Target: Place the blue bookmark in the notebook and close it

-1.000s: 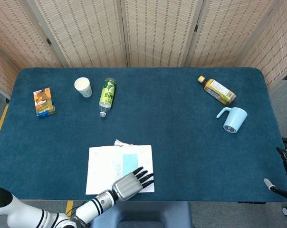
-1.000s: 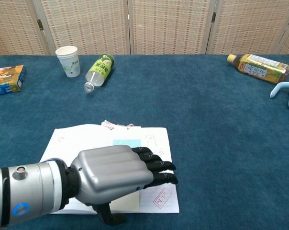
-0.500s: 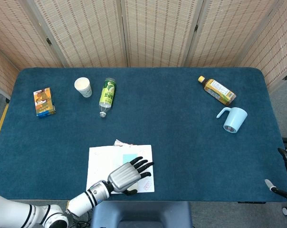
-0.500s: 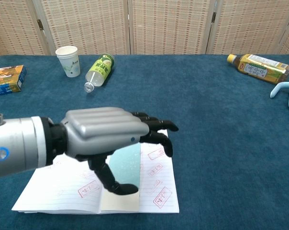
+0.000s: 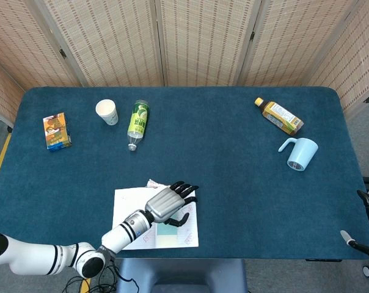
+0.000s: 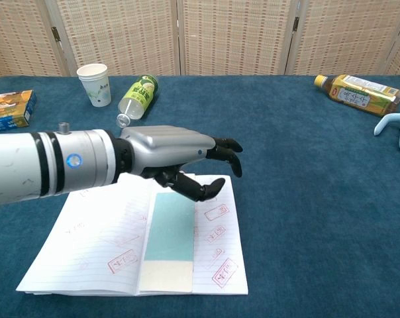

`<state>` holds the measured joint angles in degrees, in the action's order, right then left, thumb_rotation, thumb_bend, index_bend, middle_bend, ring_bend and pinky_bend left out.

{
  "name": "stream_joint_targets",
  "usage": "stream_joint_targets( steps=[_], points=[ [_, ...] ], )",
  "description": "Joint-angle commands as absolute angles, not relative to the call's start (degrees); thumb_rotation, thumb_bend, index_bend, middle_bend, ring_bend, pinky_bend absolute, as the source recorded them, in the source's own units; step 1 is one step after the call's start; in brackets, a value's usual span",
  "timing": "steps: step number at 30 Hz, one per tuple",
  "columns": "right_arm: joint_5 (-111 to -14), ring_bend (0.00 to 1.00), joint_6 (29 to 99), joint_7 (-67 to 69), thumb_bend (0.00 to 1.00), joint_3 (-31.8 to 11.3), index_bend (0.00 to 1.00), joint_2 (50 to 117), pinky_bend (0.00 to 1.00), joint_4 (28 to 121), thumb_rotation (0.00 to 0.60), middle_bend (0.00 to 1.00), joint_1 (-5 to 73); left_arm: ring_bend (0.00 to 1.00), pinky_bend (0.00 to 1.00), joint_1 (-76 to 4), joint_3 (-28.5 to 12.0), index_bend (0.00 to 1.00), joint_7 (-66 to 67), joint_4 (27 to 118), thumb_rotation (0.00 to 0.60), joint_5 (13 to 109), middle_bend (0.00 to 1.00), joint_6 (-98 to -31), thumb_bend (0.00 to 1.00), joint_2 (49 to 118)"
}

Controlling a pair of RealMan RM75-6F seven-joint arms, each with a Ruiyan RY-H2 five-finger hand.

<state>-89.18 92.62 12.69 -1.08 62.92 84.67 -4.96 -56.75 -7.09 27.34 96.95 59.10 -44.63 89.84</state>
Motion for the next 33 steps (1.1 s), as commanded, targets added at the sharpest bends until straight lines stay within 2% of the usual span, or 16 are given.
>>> stream_joint_targets(
  steps=[1,3,9,12,17,21,26,33],
  points=[
    [-89.1,0.04,92.5,12.7,0.11,-1.1,0.04,62.9,0.12,84.6,0.600,0.13,-4.9,0.00,0.08,-57.5,-6.9,0.19,28.6,95.3,0.229,57.0,0.00,-45.0,0.60,90.2],
    [-89.2,0.04,92.5,12.8,0.11,-1.1,0.04,62.9,0.12,84.6,0.600,0.13,-4.9,0.00,0.08,-57.0,-6.1,0.18,28.5,95.7,0.267,57.5,0.00,-45.6,0.60,89.6],
    [-89.5,0.04,92.2,12.7,0.11,-1.1,0.04,63.0,0.12,84.7,0.600,0.13,-4.5,0.00,0.08,-53.8,-2.0,0.15,26.6,96.9,0.518,66.0,0.00,-48.7,0.60,86.0],
    [-89.7,0.04,92.2,12.4,0.11,-1.2,0.04,62.9,0.12,84.9,0.600,0.13,-4.3,0.00,0.08,-52.0,0.3,0.14,25.0,97.7,0.584,71.0,0.00,-50.6,0.58,83.7],
    [-90.0,0.04,92.0,12.1,0.11,-1.2,0.04,62.8,0.12,85.3,0.600,0.13,-4.1,0.00,0.08,-49.9,2.6,0.12,22.6,98.5,0.600,76.4,0.00,-52.7,0.44,81.0],
    [-90.3,0.04,92.0,11.2,0.11,-1.2,0.04,62.5,0.12,86.1,0.600,0.13,-3.8,0.00,0.08,-45.9,7.4,0.10,18.6,99.6,0.600,85.2,0.00,-57.7,0.37,75.6],
    [-90.5,0.04,91.8,10.5,0.11,-1.2,0.04,62.3,0.12,86.8,0.600,0.13,-3.6,0.00,0.08,-43.0,10.7,0.08,15.6,98.2,0.600,90.9,0.00,-60.5,0.34,72.3],
    [-91.0,0.04,91.9,9.5,0.11,-1.1,0.04,62.1,0.12,87.7,0.600,0.13,-3.4,0.00,0.08,-39.4,13.1,0.06,14.2,96.3,0.600,95.0,0.00,-63.3,0.32,70.7]
  ],
)
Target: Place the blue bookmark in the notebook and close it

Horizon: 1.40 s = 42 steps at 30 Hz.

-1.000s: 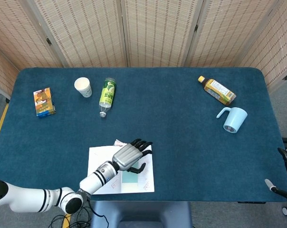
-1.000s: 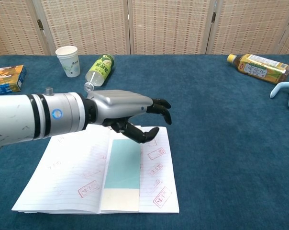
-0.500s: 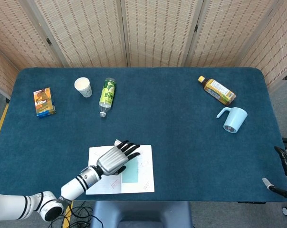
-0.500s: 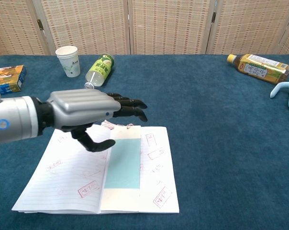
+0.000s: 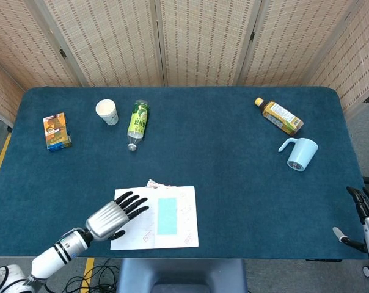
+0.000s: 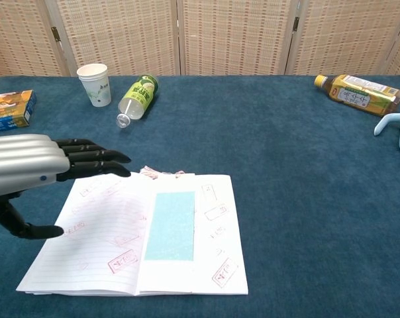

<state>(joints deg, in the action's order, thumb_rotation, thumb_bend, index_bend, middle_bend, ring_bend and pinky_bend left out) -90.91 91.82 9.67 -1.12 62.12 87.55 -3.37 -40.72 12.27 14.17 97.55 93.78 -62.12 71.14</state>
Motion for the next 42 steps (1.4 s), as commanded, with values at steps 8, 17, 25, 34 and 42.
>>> stream_joint_targets(
  steps=[8,17,25,34,42],
  points=[
    [-91.3,0.04,92.3,8.1,0.11,-0.9,0.04,61.8,0.12,88.9,0.600,0.13,-3.5,0.00,0.08,-35.2,14.9,0.06,10.7,91.1,0.600,96.8,0.00,-65.0,0.29,71.3],
    [-92.2,0.04,92.2,6.3,0.11,-0.7,0.04,61.5,0.12,90.6,0.600,0.13,-3.1,0.00,0.08,-30.9,16.0,0.06,7.2,83.6,0.600,99.6,0.00,-67.6,0.29,74.6],
    [-93.1,0.04,92.2,4.6,0.11,-0.6,0.04,61.2,0.12,92.1,0.600,0.13,-2.7,0.00,0.09,-28.2,16.5,0.06,4.5,77.3,0.600,102.1,0.00,-69.5,0.29,78.1],
    [-93.3,0.04,92.8,3.6,0.11,-0.4,0.04,60.9,0.12,93.2,0.600,0.13,-3.0,0.00,0.08,-26.9,15.7,0.06,1.5,72.6,0.600,102.4,0.00,-69.2,0.29,81.2],
    [-93.2,0.04,93.4,3.8,0.11,-0.3,0.04,60.8,0.12,93.2,0.600,0.13,-3.4,0.00,0.08,-27.2,14.7,0.06,1.5,72.5,0.600,103.7,0.00,-69.0,0.29,83.0]
  ],
)
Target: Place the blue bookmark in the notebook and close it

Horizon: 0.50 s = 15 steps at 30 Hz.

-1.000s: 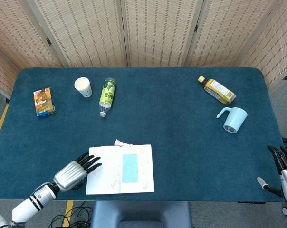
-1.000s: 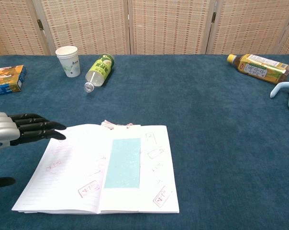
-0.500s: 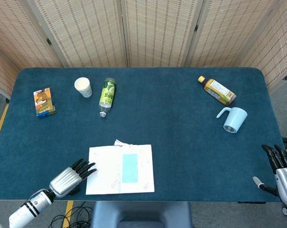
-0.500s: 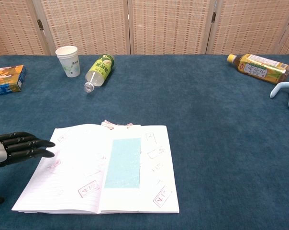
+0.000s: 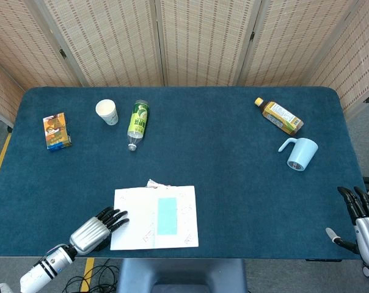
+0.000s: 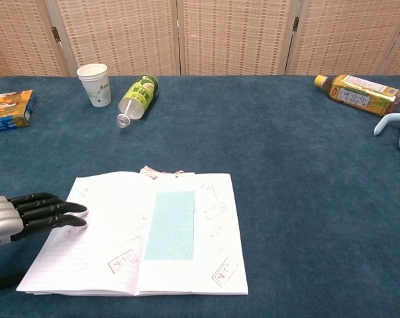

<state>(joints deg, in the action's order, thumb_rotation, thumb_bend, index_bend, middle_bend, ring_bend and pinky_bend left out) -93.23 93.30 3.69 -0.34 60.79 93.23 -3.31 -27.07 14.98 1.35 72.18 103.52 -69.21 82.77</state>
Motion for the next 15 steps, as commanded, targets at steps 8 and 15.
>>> stream_joint_targets(
  steps=[8,15],
  points=[
    [-92.7,0.04,93.9,4.6,0.11,-0.3,0.04,60.9,0.12,92.5,0.600,0.13,-3.9,0.00,0.08,-28.6,13.3,0.06,1.8,73.8,0.600,104.8,0.00,-68.5,0.29,84.0],
    [-92.6,0.04,94.2,4.9,0.11,-0.3,0.04,60.9,0.12,92.3,0.600,0.13,-4.1,0.00,0.08,-30.0,12.2,0.09,-0.3,74.1,0.600,105.4,0.00,-68.0,0.29,85.9]
  ],
)
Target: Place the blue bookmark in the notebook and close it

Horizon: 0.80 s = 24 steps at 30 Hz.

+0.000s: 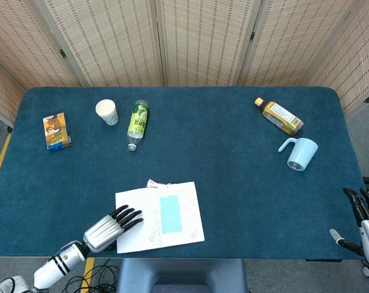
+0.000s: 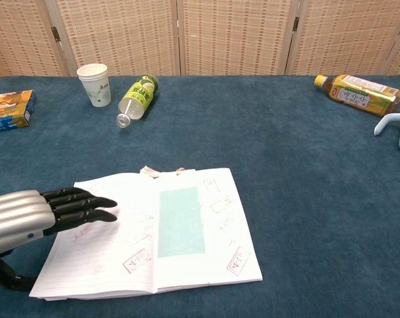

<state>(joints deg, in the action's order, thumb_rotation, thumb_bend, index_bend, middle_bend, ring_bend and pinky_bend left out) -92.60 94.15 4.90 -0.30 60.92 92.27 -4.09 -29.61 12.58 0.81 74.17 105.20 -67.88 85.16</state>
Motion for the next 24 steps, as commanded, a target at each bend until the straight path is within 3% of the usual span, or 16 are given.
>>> stream_joint_targets(
  steps=[1,12,19,24],
  points=[
    [-92.6,0.04,94.3,4.9,0.11,-0.3,0.04,60.9,0.12,92.3,0.600,0.13,-4.2,0.00,0.08,-30.1,12.0,0.10,-1.5,73.8,0.600,105.6,0.00,-68.5,0.29,86.4],
    [-92.3,0.04,94.5,5.0,0.11,-0.5,0.04,60.8,0.12,92.3,0.600,0.13,-4.4,0.00,0.08,-30.6,10.5,0.31,-11.7,68.3,0.600,107.0,0.00,-73.8,0.29,91.4],
    [-92.1,0.04,94.5,5.6,0.11,-0.6,0.04,60.8,0.12,91.9,0.600,0.13,-4.4,0.00,0.08,-31.2,9.5,0.42,-13.1,67.2,0.600,107.6,0.00,-75.8,0.42,92.6],
    [-91.9,0.04,94.6,6.2,0.11,-0.7,0.04,60.9,0.12,91.4,0.600,0.13,-4.5,0.00,0.08,-32.6,8.7,0.44,-10.9,68.8,0.600,108.3,0.00,-75.6,0.45,92.1]
  ],
)
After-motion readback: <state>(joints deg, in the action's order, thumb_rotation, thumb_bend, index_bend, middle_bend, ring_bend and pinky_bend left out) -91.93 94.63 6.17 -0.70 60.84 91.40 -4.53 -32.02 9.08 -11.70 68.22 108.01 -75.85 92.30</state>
